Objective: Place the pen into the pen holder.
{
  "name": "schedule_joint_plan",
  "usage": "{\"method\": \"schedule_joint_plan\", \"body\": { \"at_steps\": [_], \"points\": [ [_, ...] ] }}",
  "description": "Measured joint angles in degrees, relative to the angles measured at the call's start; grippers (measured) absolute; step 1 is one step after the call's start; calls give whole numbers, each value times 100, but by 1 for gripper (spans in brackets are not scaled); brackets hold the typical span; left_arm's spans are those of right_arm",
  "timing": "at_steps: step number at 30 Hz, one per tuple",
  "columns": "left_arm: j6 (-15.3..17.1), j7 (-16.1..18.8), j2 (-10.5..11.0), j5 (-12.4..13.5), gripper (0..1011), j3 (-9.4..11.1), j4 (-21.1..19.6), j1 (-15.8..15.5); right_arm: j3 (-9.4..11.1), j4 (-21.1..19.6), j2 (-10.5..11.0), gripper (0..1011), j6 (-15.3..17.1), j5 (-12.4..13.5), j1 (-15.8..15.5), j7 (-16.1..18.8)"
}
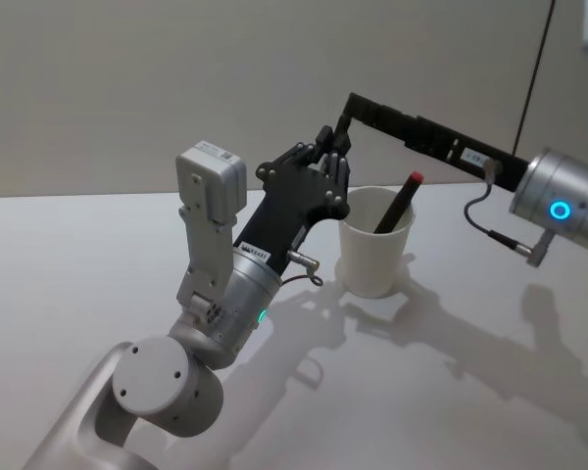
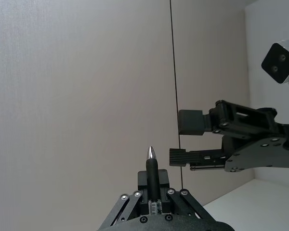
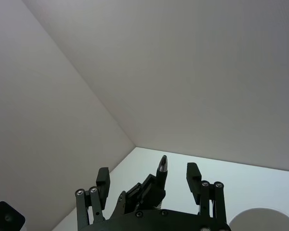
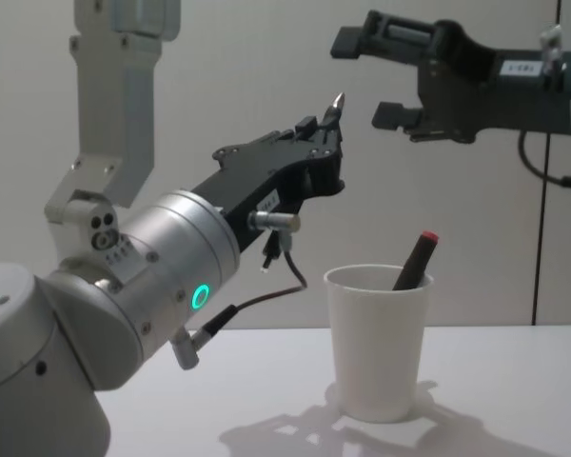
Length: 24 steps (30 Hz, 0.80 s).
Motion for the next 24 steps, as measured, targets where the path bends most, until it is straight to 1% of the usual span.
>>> {"method": "schedule_joint_plan", "body": {
  "at_steps": [7,12,18,24],
  "points": [
    [4,-5,-4,24,130,-3,4,-2,-103,202,-65,1002,-134,-235,107,85],
    [4,-8,-6,34,130,-5,4,-4,-153,367,-119,1002,-185,-293,193,133],
    [4,-10,-10,41,130,-6,4,-5,-209,579,-198,1002,-203,-302,313,195],
    [4,-11,-10,45,130,-6,4,-5,-255,785,-271,1002,-184,-232,424,247]
  ]
}}
